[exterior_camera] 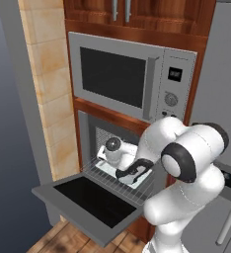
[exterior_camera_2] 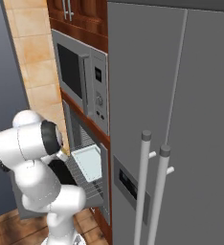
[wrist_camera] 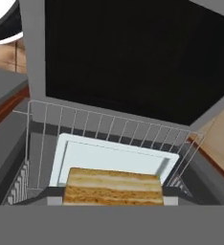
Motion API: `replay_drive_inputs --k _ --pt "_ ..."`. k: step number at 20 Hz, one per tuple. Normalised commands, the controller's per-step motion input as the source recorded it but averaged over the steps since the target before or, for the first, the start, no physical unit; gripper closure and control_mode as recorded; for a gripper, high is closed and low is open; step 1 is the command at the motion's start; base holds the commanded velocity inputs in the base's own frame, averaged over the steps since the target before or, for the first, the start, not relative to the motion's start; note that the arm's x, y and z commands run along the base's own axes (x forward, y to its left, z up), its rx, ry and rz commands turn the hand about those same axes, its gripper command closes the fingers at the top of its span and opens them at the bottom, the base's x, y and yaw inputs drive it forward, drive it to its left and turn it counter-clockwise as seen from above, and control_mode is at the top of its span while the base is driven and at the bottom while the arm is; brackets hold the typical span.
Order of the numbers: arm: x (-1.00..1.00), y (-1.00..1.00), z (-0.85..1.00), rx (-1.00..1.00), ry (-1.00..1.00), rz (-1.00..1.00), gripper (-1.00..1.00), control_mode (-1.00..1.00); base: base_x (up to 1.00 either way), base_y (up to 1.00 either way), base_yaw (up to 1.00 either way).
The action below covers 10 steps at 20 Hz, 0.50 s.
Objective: Take the baked cake out of the oven and place it on the plate for cooling. Then close the oven door.
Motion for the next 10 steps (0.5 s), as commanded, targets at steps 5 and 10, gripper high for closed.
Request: replay_drive_inputs --k 5,10 --pt "-0.15 0.51 1.0 0.0 0.16 0.0 1.0 -1.0 0.0 0.0 0.0" --pt "-0.41 0.43 1.0 0.0 0.17 0.0 1.0 -1.0 0.0 0.0 0.0"
